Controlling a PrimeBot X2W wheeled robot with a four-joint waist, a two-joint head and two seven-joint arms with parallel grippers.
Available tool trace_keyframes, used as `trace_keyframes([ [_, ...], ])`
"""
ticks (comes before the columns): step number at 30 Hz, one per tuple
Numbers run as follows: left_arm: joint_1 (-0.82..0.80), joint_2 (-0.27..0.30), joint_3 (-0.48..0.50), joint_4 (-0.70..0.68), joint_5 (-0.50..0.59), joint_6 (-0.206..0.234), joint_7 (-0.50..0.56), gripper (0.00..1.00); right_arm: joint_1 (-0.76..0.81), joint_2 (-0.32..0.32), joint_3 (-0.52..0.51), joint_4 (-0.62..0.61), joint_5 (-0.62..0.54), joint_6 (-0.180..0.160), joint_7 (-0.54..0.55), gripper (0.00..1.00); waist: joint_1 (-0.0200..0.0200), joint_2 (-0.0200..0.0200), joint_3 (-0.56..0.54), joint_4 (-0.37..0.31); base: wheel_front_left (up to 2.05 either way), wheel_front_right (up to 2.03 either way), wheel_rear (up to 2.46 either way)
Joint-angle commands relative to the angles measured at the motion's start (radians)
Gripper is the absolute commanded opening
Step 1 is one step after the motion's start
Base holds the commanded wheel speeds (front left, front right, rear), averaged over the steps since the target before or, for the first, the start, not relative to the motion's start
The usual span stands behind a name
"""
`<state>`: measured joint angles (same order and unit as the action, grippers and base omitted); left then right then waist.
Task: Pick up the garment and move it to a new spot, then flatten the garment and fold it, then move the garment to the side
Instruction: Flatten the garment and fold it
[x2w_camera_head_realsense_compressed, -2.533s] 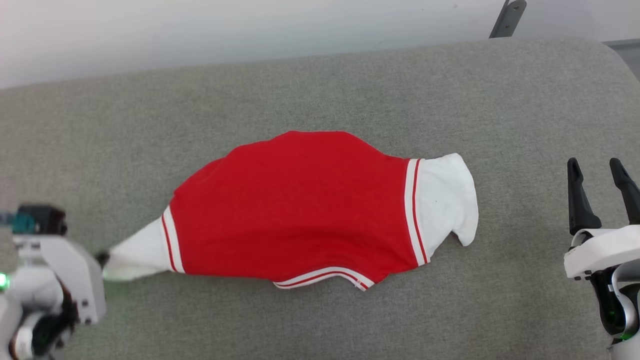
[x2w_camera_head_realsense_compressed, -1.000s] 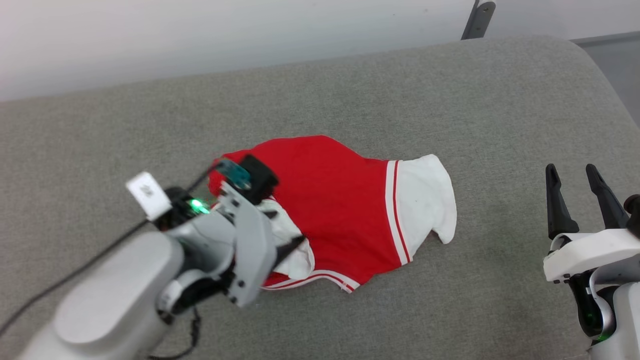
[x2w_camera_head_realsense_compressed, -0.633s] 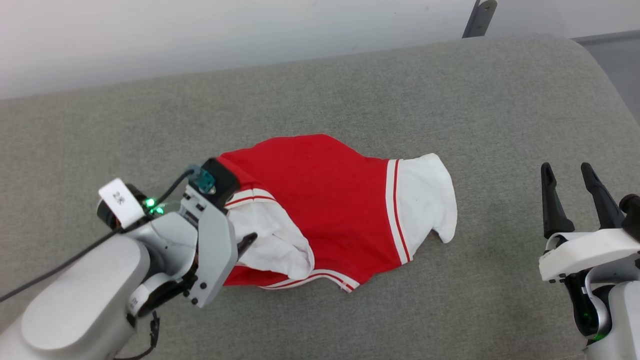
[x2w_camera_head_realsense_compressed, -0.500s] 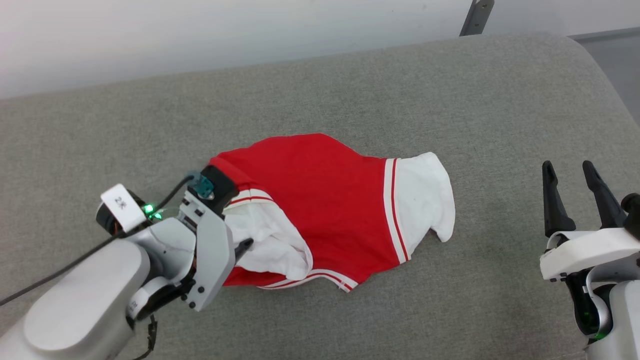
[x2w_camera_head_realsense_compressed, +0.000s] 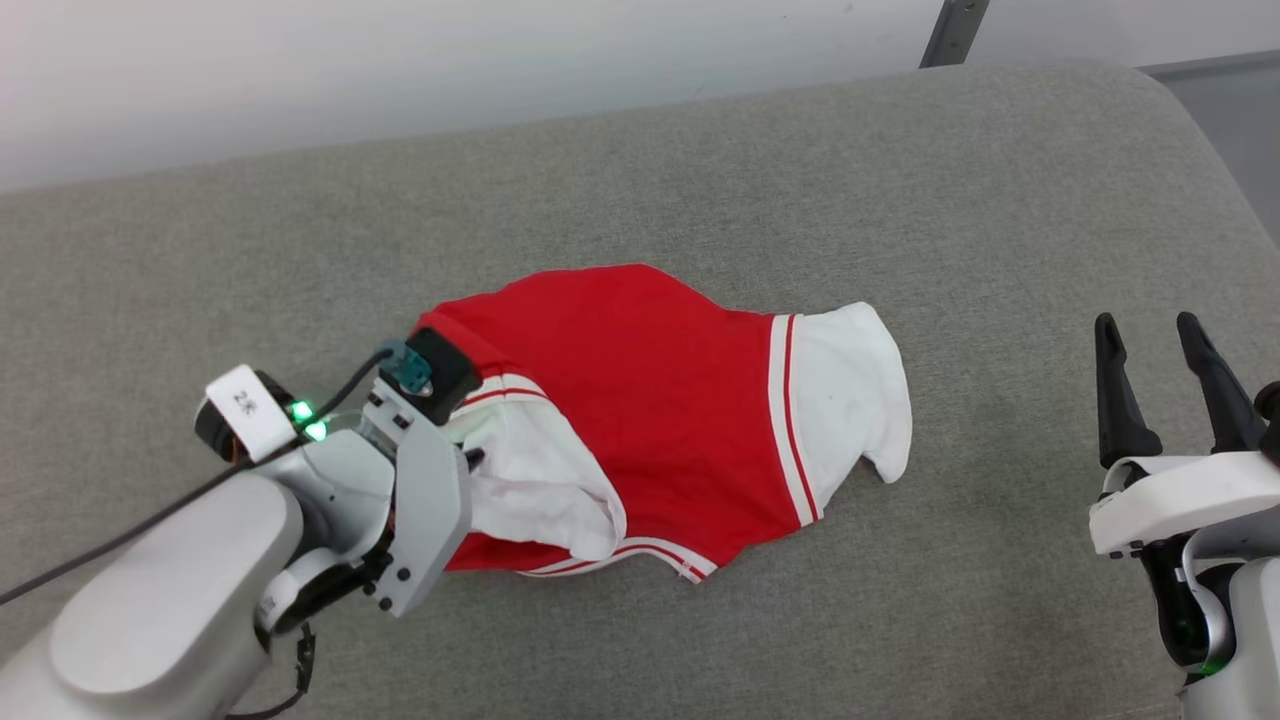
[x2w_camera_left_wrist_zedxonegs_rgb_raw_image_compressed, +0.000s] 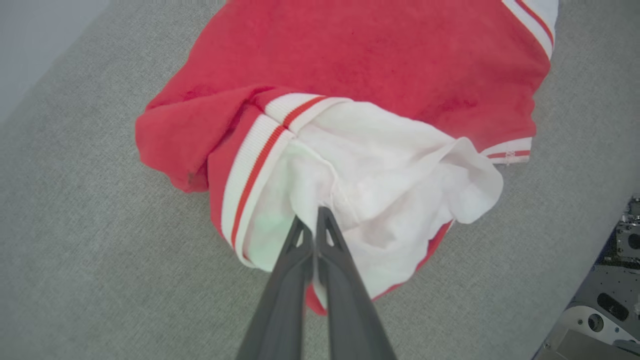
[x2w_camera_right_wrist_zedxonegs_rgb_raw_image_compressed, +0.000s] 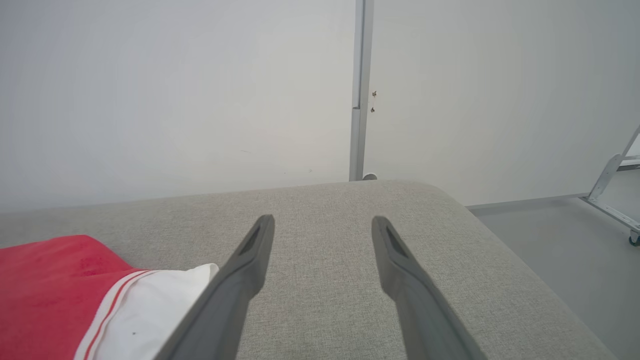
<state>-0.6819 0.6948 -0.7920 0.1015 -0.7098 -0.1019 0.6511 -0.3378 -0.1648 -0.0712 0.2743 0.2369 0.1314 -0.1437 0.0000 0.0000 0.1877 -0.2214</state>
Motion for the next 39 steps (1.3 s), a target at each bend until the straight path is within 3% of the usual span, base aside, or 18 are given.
trace_keyframes([
  [1, -0.01, 0.003, 0.005, -0.007, -0.007, 0.005, 0.006, 0.0, -0.001, -0.006, -0.004, -0.004, -0.005, -0.002, 0.0, 1.0, 0.0, 0.0, -0.001, 0.003, 0.0, 0.0, 0.0],
  [8, 0.003, 0.051, 0.043, -0.068, -0.028, 0.043, 0.017, 0.0, 0.01, -0.006, -0.013, -0.01, -0.01, -0.002, 0.007, 1.0, 0.0, 0.0, -0.005, 0.017, 0.0, 0.0, 0.0],
  [16, 0.053, 0.208, 0.107, -0.136, -0.036, 0.08, 0.009, 0.02, 0.025, -0.004, -0.022, -0.021, -0.013, -0.001, 0.015, 1.0, 0.0, 0.0, -0.009, 0.032, 0.0, 0.0, 0.0],
  [20, 0.098, 0.284, 0.139, -0.109, -0.046, 0.089, -0.024, 0.19, 0.035, -0.006, -0.024, -0.027, -0.013, -0.001, 0.02, 1.0, 0.0, 0.0, -0.009, 0.037, 0.0, 0.0, 0.0],
  [21, 0.109, 0.296, 0.144, -0.094, -0.045, 0.091, -0.037, 0.28, 0.037, -0.006, -0.024, -0.029, -0.012, -0.001, 0.02, 1.0, 0.0, 0.0, -0.009, 0.038, 0.0, 0.0, 0.0],
  [22, 0.118, 0.301, 0.146, -0.08, -0.044, 0.095, -0.048, 0.39, 0.037, -0.007, -0.024, -0.03, -0.012, -0.002, 0.022, 1.0, 0.0, 0.0, -0.009, 0.039, 0.0, 0.0, 0.0],
  [25, 0.144, 0.299, 0.154, -0.019, -0.061, 0.097, -0.084, 0.54, 0.038, -0.01, -0.023, -0.032, -0.012, -0.002, 0.027, 1.0, 0.0, 0.0, -0.01, 0.041, 0.0, 0.0, 0.0],
  [27, 0.156, 0.289, 0.158, 0.027, -0.066, 0.103, -0.107, 0.82, 0.037, -0.01, -0.019, -0.032, -0.013, -0.002, 0.029, 1.0, 0.0, 0.0, -0.011, 0.041, 0.0, 0.0, 0.0],
  [28, 0.16, 0.281, 0.16, 0.048, -0.073, 0.107, -0.119, 1.0, 0.037, -0.01, -0.017, -0.033, -0.013, -0.002, 0.032, 1.0, 0.0, 0.0, -0.012, 0.041, 0.0, 0.0, 0.0],
  [33, 0.178, 0.24, 0.172, 0.131, -0.103, 0.121, -0.159, 1.0, 0.043, -0.015, -0.01, -0.036, -0.01, -0.001, 0.037, 1.0, 0.0, 0.0, -0.017, 0.042, 0.0, 0.0, 0.0],
  [39, 0.165, 0.238, 0.188, 0.139, -0.122, 0.137, -0.157, 1.0, 0.049, -0.022, -0.017, -0.046, -0.01, -0.002, 0.045, 1.0, 0.0, 0.0, -0.017, 0.049, 0.0, 0.0, 0.0],
])
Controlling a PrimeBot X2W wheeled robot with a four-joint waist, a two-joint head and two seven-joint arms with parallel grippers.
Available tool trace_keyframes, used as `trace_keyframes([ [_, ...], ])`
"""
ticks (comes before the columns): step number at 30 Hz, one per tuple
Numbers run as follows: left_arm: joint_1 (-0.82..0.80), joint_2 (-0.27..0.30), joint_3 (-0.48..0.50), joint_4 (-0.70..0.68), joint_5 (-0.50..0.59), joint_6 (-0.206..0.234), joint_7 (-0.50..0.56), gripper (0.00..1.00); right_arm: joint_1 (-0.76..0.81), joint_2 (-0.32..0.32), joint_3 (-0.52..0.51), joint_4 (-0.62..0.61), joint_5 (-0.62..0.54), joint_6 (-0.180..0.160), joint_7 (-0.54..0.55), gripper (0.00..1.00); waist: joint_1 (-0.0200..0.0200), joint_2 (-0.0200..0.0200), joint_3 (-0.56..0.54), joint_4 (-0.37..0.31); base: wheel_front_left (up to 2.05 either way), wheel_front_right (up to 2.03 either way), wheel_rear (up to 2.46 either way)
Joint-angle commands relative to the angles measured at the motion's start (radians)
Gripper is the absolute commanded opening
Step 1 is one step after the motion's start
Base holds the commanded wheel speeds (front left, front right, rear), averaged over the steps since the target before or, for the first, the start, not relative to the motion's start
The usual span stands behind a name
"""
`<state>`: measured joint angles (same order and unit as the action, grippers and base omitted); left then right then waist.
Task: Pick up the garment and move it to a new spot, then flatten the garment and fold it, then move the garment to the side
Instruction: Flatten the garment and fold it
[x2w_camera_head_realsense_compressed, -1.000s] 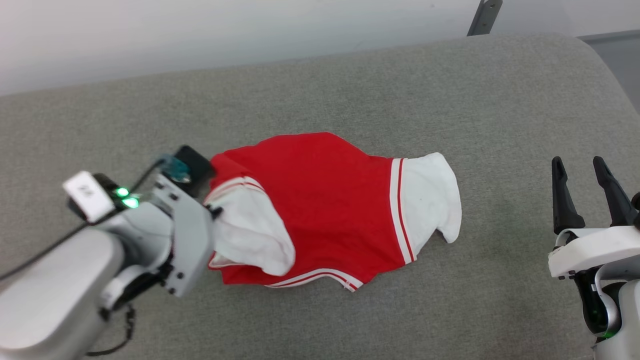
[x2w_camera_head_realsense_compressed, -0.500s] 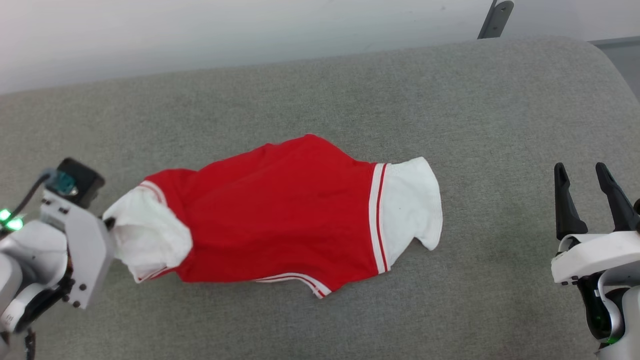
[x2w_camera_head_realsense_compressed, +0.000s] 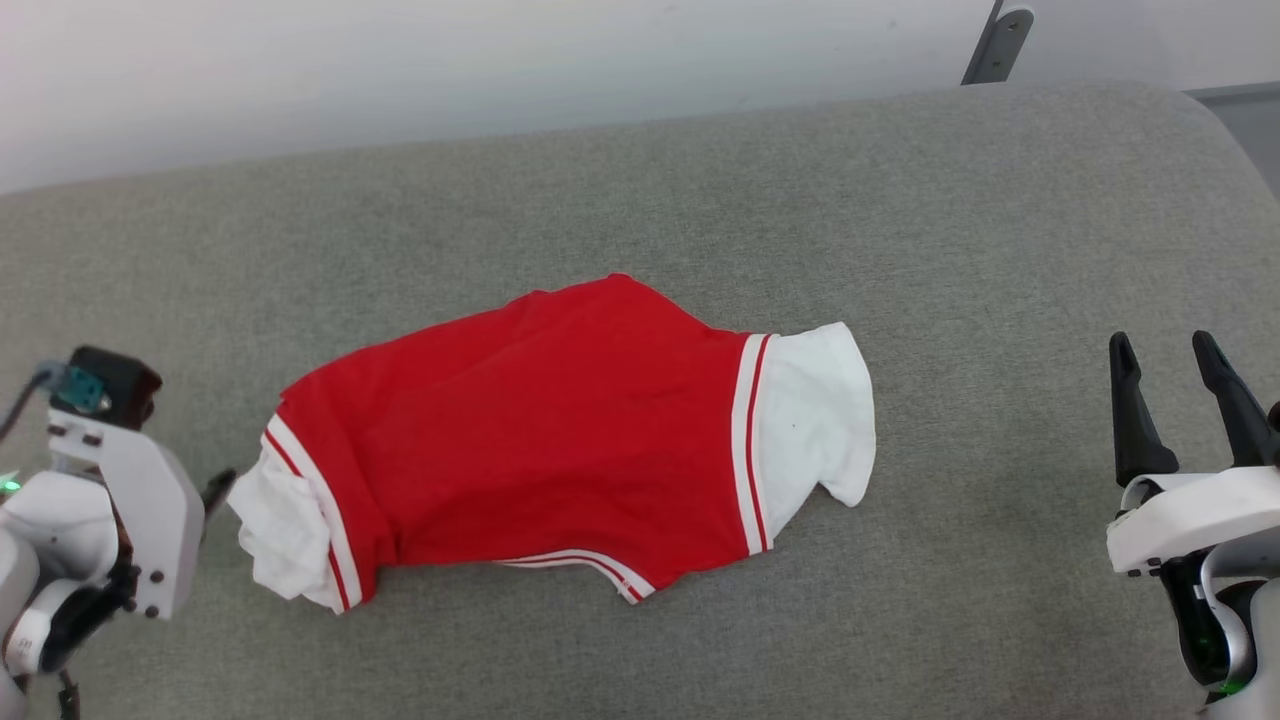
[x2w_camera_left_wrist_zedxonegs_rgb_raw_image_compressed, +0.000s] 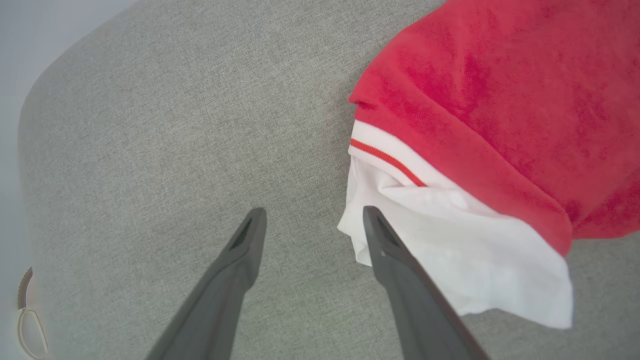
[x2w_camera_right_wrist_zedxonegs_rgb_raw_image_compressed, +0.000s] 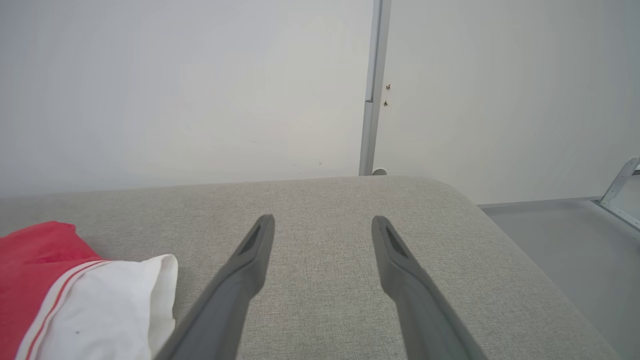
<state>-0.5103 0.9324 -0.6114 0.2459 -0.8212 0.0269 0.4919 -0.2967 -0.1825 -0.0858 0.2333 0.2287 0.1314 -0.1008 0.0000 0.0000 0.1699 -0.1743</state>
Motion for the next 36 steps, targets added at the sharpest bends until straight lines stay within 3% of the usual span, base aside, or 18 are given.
trace_keyframes([
  [1, -0.01, 0.0, 0.009, -0.017, -0.014, 0.012, 0.009, 1.0, 0.01, -0.006, -0.003, -0.006, -0.002, -0.002, 0.003, 1.0, 0.0, 0.0, 0.001, 0.003, 0.0, 0.0, 0.0],
  [15, 0.0, -0.006, -0.037, -0.27, -0.057, 0.114, 0.235, 1.0, 0.017, 0.0, -0.018, -0.03, -0.014, -0.002, 0.009, 1.0, 0.0, 0.0, 0.0, 0.019, 0.0, 0.0, 0.0],
  [26, 0.01, -0.037, -0.077, -0.228, -0.056, 0.135, 0.282, 1.0, 0.003, 0.002, -0.008, -0.029, -0.011, -0.001, 0.005, 1.0, 0.0, 0.0, 0.011, 0.01, 0.0, 0.0, 0.0],
  [28, 0.009, -0.04, -0.082, -0.221, -0.059, 0.127, 0.286, 0.48, 0.003, 0.0, -0.01, -0.027, -0.01, -0.001, 0.003, 1.0, 0.0, 0.0, 0.013, 0.009, 0.0, 0.0, 0.0],
  [29, 0.01, -0.042, -0.083, -0.218, -0.062, 0.123, 0.288, 0.39, 0.003, -0.001, -0.012, -0.026, -0.01, -0.002, 0.002, 1.0, 0.0, 0.0, 0.014, 0.009, 0.0, 0.0, 0.0],
  [30, 0.011, -0.043, -0.084, -0.215, -0.066, 0.123, 0.289, 0.1, 0.003, -0.001, -0.014, -0.026, -0.01, -0.002, 0.001, 1.0, 0.0, 0.0, 0.016, 0.009, 0.0, 0.0, 0.0],
  [31, 0.012, -0.043, -0.084, -0.21, -0.068, 0.121, 0.288, 0.0, 0.003, -0.001, -0.015, -0.025, -0.011, -0.002, 0.002, 1.0, 0.0, 0.0, 0.016, 0.009, 0.0, 0.0, 0.0],
  [36, 0.009, -0.047, -0.078, -0.19, -0.078, 0.11, 0.273, 0.0, 0.005, 0.002, -0.017, -0.024, -0.013, -0.002, -0.002, 1.0, 0.0, 0.0, 0.02, 0.011, 0.0, 0.0, 0.0],
])
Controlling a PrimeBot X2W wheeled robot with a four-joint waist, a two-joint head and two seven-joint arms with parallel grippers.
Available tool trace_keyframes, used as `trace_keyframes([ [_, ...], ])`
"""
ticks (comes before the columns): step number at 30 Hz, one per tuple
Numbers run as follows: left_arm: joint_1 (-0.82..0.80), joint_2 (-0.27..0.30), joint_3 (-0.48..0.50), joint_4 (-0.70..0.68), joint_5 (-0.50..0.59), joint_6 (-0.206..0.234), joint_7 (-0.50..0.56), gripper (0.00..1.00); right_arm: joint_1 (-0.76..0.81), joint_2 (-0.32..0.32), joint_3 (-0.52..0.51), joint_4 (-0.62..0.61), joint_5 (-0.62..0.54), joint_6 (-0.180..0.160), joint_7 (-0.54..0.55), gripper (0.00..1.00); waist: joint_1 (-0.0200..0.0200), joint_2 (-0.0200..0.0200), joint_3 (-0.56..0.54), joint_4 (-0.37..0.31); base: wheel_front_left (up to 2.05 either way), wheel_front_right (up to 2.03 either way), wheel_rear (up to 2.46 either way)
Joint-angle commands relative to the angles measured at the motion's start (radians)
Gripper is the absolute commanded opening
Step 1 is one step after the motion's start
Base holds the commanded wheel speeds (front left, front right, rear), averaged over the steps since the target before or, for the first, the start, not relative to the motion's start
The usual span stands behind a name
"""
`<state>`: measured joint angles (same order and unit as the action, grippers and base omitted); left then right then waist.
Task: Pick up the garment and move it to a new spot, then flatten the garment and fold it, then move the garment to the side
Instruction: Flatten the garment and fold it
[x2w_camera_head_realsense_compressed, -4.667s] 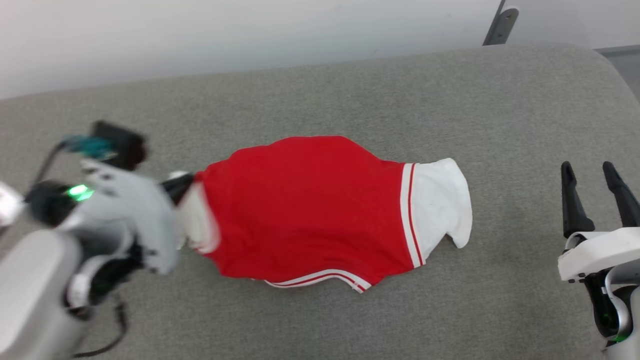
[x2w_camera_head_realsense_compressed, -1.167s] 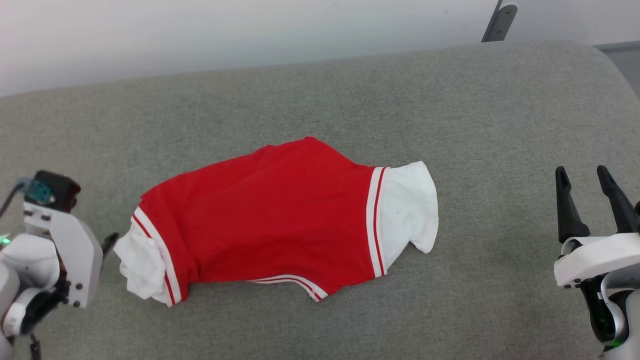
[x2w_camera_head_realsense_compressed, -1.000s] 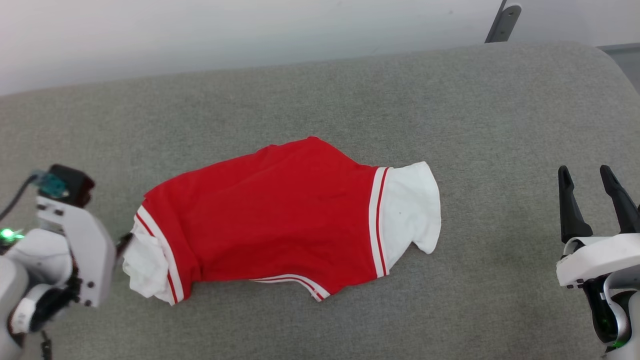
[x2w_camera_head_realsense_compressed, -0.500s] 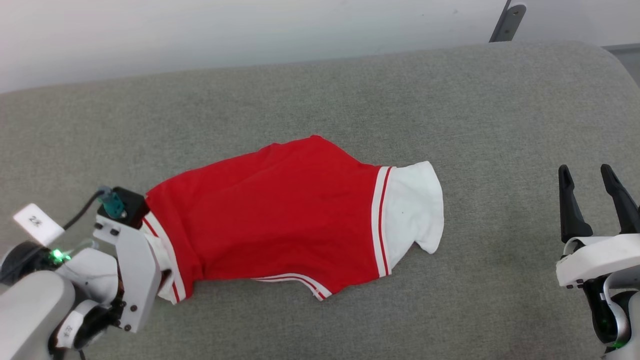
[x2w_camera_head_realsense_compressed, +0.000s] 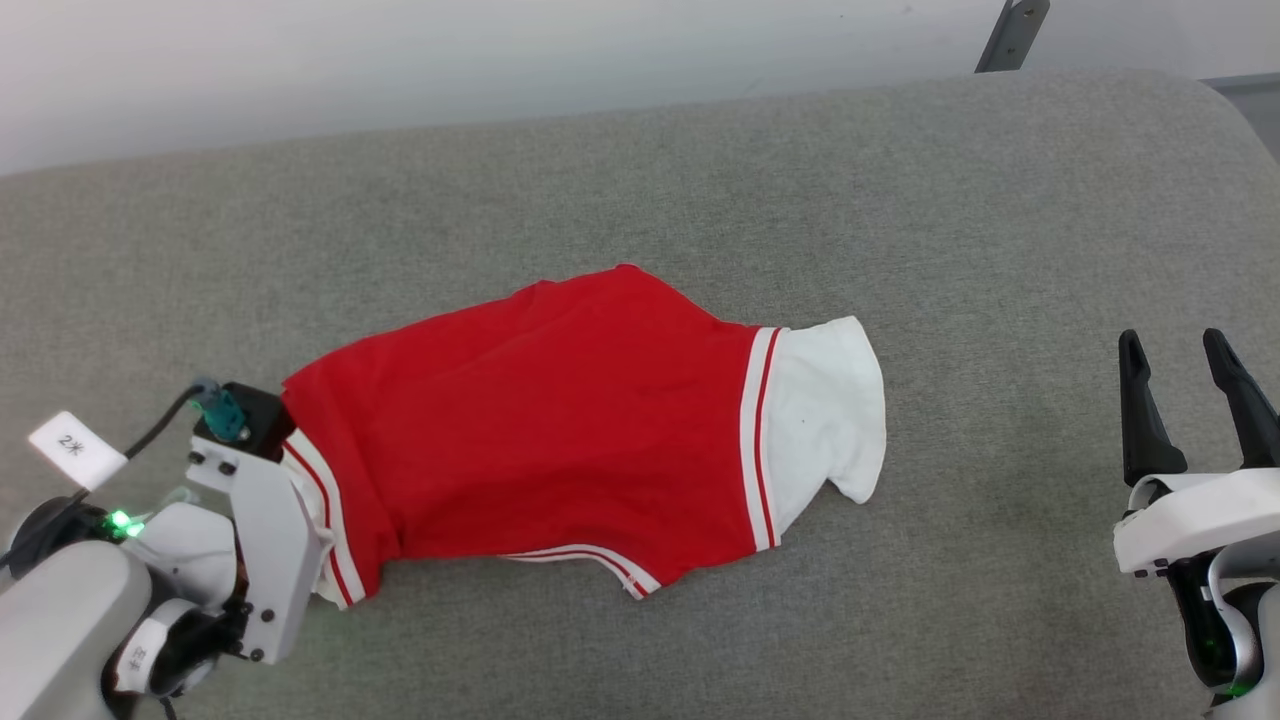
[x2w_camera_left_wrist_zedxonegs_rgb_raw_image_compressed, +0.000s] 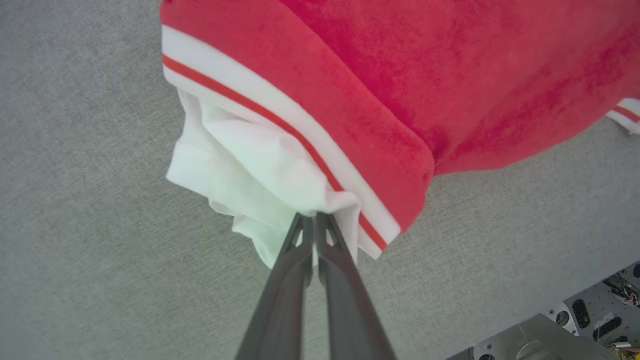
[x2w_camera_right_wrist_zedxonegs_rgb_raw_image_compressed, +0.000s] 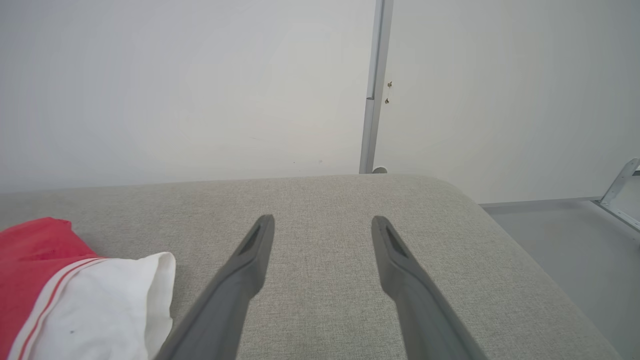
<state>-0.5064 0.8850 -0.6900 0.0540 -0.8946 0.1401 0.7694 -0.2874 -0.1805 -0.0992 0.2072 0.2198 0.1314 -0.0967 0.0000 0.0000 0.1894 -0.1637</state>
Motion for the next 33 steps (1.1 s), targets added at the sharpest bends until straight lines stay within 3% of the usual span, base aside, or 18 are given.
trace_keyframes([
  [1, 0.002, 0.005, 0.002, 0.003, -0.002, -0.007, -0.006, 0.0, -0.005, -0.001, -0.004, 0.002, -0.004, -0.002, -0.006, 1.0, 0.0, 0.0, 0.0, 0.001, 0.0, 0.0, 0.0],
  [6, 0.0, 0.034, 0.022, -0.006, -0.008, 0.005, -0.009, 0.0, -0.001, -0.004, -0.008, 0.001, -0.007, -0.002, -0.007, 1.0, 0.0, 0.0, -0.001, 0.006, 0.0, 0.0, 0.0],
  [15, 0.061, 0.145, 0.059, 0.006, -0.003, 0.039, -0.036, 0.0, 0.013, -0.003, -0.016, -0.008, -0.011, -0.001, -0.002, 1.0, 0.0, 0.0, 0.002, 0.017, 0.0, 0.0, 0.0],
  [16, 0.069, 0.15, 0.061, 0.017, -0.006, 0.038, -0.044, 0.07, 0.013, -0.002, -0.016, -0.009, -0.012, -0.001, -0.001, 1.0, 0.0, 0.0, 0.002, 0.018, 0.0, 0.0, 0.0],
  [19, 0.088, 0.139, 0.069, 0.056, -0.022, 0.033, -0.076, 0.47, 0.011, 0.001, -0.013, -0.009, -0.012, -0.001, 0.003, 1.0, 0.0, 0.0, 0.001, 0.019, 0.0, 0.0, 0.0],
  [20, 0.097, 0.135, 0.069, 0.071, -0.027, 0.032, -0.082, 0.53, 0.011, 0.001, -0.011, -0.009, -0.011, -0.002, 0.004, 1.0, 0.0, 0.0, 0.0, 0.019, 0.0, 0.0, 0.0],
  [21, 0.106, 0.133, 0.068, 0.087, -0.031, 0.03, -0.087, 0.92, 0.011, 0.002, -0.009, -0.008, -0.01, -0.002, 0.005, 1.0, 0.0, 0.0, -0.002, 0.019, 0.0, 0.0, 0.0],
  [22, 0.111, 0.129, 0.068, 0.1, -0.038, 0.03, -0.092, 1.0, 0.012, 0.001, -0.008, -0.007, -0.01, -0.001, 0.004, 1.0, 0.0, 0.0, -0.004, 0.019, 0.0, 0.0, 0.0],
  [27, 0.135, 0.11, 0.08, 0.139, -0.074, 0.021, -0.114, 1.0, 0.019, -0.007, -0.007, -0.004, -0.005, -0.002, 0.008, 1.0, 0.0, 0.0, -0.014, 0.019, 0.0, 0.0, 0.0],
  [33, 0.127, 0.129, 0.102, 0.115, -0.097, 0.035, -0.106, 1.0, 0.034, -0.012, -0.015, -0.016, -0.005, -0.002, 0.014, 1.0, 0.0, 0.0, -0.024, 0.024, 0.0, 0.0, 0.0],
])
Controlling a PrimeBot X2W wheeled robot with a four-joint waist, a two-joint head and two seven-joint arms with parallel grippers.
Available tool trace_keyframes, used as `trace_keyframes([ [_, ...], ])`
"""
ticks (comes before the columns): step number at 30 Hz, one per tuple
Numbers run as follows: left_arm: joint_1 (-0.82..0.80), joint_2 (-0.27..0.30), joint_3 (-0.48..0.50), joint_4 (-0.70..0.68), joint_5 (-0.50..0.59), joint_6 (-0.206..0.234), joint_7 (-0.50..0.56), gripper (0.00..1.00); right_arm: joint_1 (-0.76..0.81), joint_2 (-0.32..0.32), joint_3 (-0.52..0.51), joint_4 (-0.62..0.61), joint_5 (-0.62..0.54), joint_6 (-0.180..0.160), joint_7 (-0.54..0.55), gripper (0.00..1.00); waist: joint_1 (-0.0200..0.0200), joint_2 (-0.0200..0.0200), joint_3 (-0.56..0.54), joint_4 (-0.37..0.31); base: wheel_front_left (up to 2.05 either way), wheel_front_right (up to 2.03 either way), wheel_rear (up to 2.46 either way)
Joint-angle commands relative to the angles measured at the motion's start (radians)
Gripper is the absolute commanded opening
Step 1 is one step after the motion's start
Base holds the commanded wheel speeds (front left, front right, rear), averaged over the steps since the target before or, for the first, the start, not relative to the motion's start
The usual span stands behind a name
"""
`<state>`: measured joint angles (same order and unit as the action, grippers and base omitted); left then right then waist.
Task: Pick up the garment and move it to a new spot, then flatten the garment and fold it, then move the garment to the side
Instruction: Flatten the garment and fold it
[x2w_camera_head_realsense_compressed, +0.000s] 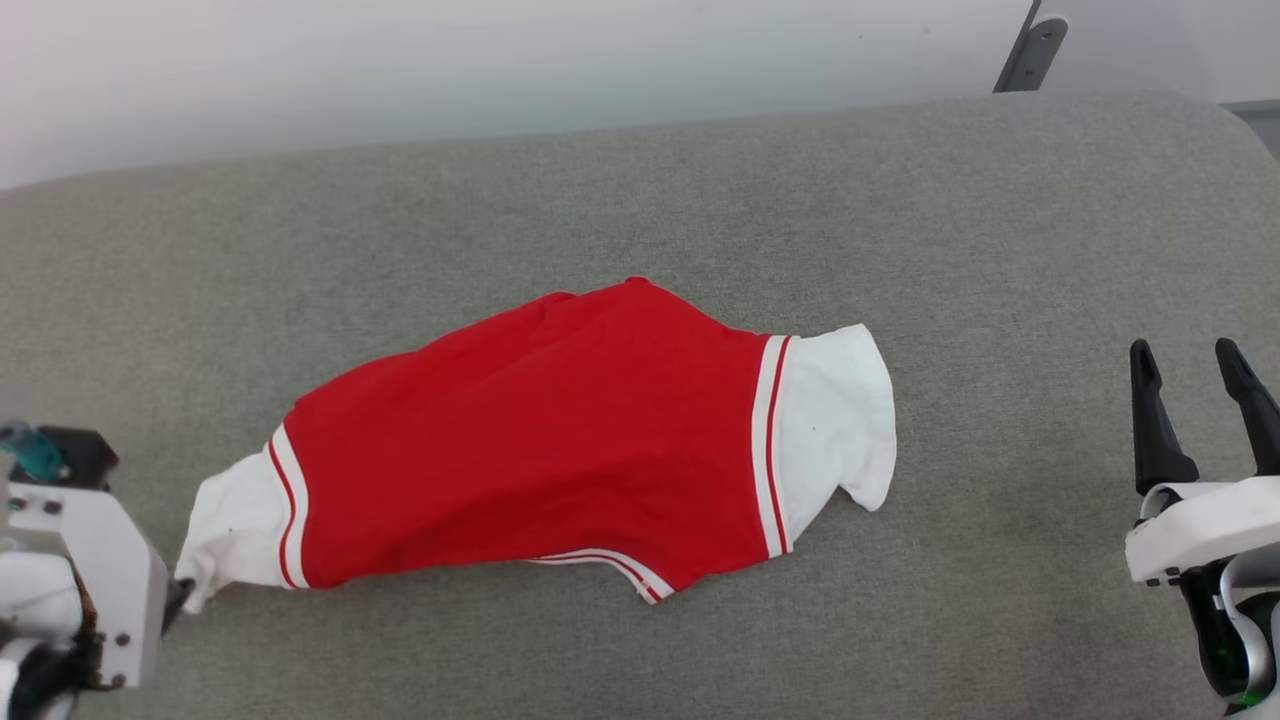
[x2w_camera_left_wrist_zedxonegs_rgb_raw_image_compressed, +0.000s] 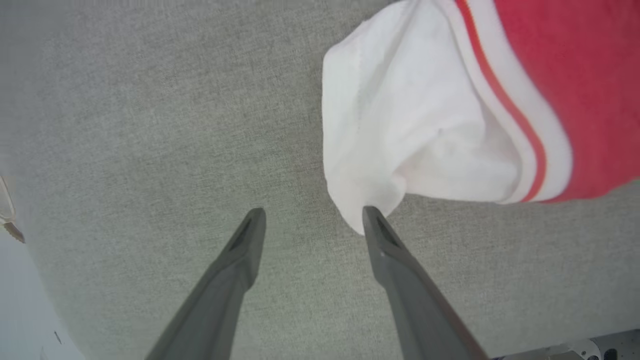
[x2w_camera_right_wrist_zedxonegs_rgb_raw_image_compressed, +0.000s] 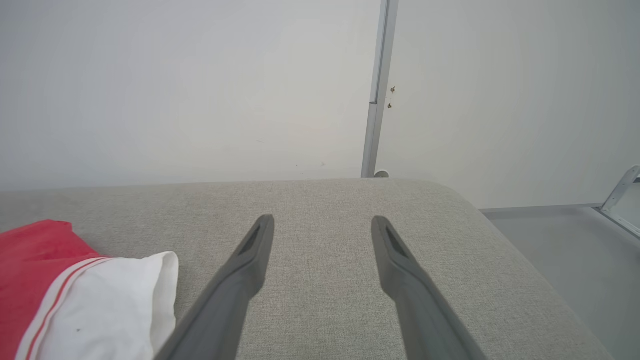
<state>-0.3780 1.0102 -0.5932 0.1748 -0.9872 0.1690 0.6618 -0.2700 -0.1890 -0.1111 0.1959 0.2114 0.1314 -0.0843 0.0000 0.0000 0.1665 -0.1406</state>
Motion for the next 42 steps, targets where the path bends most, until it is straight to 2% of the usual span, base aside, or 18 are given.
trace_keyframes([
  [1, -0.011, 0.007, 0.011, -0.016, -0.004, 0.009, -0.001, 1.0, 0.018, -0.005, -0.004, -0.007, 0.003, -0.002, 0.003, 1.0, 0.0, 0.0, -0.002, 0.002, 0.0, 0.0, 0.0],
  [7, -0.072, -0.011, 0.035, -0.018, -0.001, 0.017, -0.009, 1.0, 0.013, -0.007, -0.001, -0.022, 0.0, -0.002, 0.013, 1.0, 0.0, 0.0, 0.003, 0.003, 0.0, 0.0, 0.0],
  [17, -0.168, -0.074, -0.003, 0.1, 0.016, -0.043, 0.033, 1.0, -0.009, -0.024, 0.008, -0.044, 0.004, -0.002, 0.028, 1.0, 0.0, 0.0, 0.043, -0.017, 0.0, 0.0, 0.0],
  [25, -0.189, -0.106, -0.033, 0.174, 0.011, -0.054, 0.084, 1.0, -0.011, -0.031, 0.003, -0.056, 0.002, -0.002, 0.035, 1.0, 0.0, 0.0, 0.067, -0.022, 0.0, 0.0, 0.0],
  [35, -0.201, -0.112, -0.063, 0.272, 0.043, -0.084, 0.073, 1.0, -0.018, -0.028, 0.003, -0.069, -0.006, -0.002, 0.041, 1.0, 0.0, 0.0, 0.086, -0.017, 0.0, 0.0, 0.0],
  [41, -0.195, -0.149, -0.063, 0.324, 0.011, -0.099, 0.079, 1.0, -0.02, -0.033, 0.004, -0.07, -0.002, -0.002, 0.042, 1.0, 0.0, 0.0, 0.094, -0.015, 0.0, 0.0, 0.0],
  [42, -0.194, -0.156, -0.063, 0.335, 0.003, -0.1, 0.085, 0.86, -0.021, -0.035, 0.005, -0.07, -0.001, -0.002, 0.043, 1.0, 0.0, 0.0, 0.096, -0.015, 0.0, 0.0, 0.0],
])
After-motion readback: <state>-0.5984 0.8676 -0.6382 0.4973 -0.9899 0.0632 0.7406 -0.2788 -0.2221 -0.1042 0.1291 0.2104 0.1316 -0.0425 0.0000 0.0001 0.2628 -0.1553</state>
